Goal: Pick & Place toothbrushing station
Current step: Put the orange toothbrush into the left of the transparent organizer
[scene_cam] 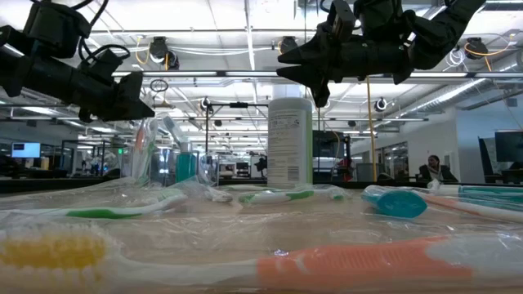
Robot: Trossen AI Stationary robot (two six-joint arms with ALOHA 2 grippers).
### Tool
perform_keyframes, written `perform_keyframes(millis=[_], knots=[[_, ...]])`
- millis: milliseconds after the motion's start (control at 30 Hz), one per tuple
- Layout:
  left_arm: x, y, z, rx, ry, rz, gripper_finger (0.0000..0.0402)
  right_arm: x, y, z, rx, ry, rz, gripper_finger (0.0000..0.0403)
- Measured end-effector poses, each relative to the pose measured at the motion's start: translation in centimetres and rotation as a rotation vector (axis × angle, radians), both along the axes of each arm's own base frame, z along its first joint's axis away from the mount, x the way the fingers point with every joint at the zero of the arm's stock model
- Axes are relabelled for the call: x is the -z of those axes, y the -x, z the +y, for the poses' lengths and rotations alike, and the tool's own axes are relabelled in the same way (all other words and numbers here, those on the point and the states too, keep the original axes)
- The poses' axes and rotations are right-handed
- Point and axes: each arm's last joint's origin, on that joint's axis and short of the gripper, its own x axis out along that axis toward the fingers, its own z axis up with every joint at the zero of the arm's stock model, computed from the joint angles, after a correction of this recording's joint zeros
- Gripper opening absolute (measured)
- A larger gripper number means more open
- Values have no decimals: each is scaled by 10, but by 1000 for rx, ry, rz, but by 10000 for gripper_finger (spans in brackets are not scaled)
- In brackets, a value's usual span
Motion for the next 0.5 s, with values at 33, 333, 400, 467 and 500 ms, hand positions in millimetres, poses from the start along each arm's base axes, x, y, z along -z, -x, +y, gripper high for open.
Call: perform_keyframes(millis=[33,333,400,467,500], knots=[[0,0,0,0,2,2,117,0,0,0,0,0,0,114],[1,-1,-1,44,18,-7,47,0,0,0,0,-1,0,114],[1,-1,-1,54,20,-8,31,0,0,0,0,-1,0,114],[1,-1,-1,64,24,-9,18,0,0,0,0,-1,0,114],[1,-1,-1,69,27,-11,14,0,0,0,0,-1,0,114]])
